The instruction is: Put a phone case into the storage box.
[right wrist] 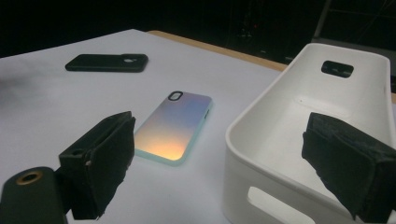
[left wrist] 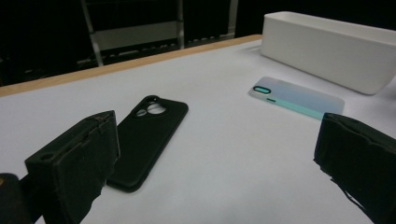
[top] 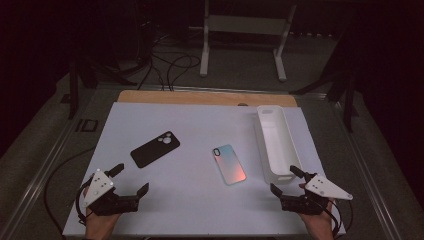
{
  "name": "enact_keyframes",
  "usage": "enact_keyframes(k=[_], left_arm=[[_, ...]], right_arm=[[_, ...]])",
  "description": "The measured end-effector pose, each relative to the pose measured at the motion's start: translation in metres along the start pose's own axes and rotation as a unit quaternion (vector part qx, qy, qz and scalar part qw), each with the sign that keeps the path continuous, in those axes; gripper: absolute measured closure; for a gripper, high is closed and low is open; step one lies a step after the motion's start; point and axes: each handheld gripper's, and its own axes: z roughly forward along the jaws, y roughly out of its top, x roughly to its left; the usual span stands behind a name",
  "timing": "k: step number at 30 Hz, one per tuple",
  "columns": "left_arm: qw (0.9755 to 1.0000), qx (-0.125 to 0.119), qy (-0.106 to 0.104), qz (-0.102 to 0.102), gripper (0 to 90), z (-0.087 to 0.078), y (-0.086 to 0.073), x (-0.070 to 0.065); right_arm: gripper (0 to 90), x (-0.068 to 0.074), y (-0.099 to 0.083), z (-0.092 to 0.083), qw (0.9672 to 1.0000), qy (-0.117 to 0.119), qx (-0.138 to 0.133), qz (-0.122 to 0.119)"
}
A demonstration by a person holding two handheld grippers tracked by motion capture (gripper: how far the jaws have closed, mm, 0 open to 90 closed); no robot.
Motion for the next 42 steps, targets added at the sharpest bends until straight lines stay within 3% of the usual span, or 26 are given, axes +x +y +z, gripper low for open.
enact_keyframes(k=[6, 18, 34, 42], left_arm=[[0.9999, 0.002, 0.011, 0.004, 0.2, 0.001, -0.001, -0.001], [0.9999, 0.000, 0.012, 0.002, 0.2, 0.002, -0.004, -0.001], [0.9997, 0.000, 0.023, -0.003, 0.0, 0.002, -0.007, -0.001], [0.9995, 0.000, 0.033, 0.003, 0.0, 0.002, -0.008, -0.001]], right_arm=[[8.2, 0.001, 0.001, 0.001, 1.0000, -0.004, 0.006, 0.003], [8.2, 0.002, 0.007, 0.005, 0.9998, 0.000, 0.016, 0.012], [8.2, 0.008, 0.027, 0.028, 0.9987, 0.011, 0.048, 0.013], [8.2, 0.012, 0.044, 0.040, 0.9978, 0.014, 0.065, 0.005]])
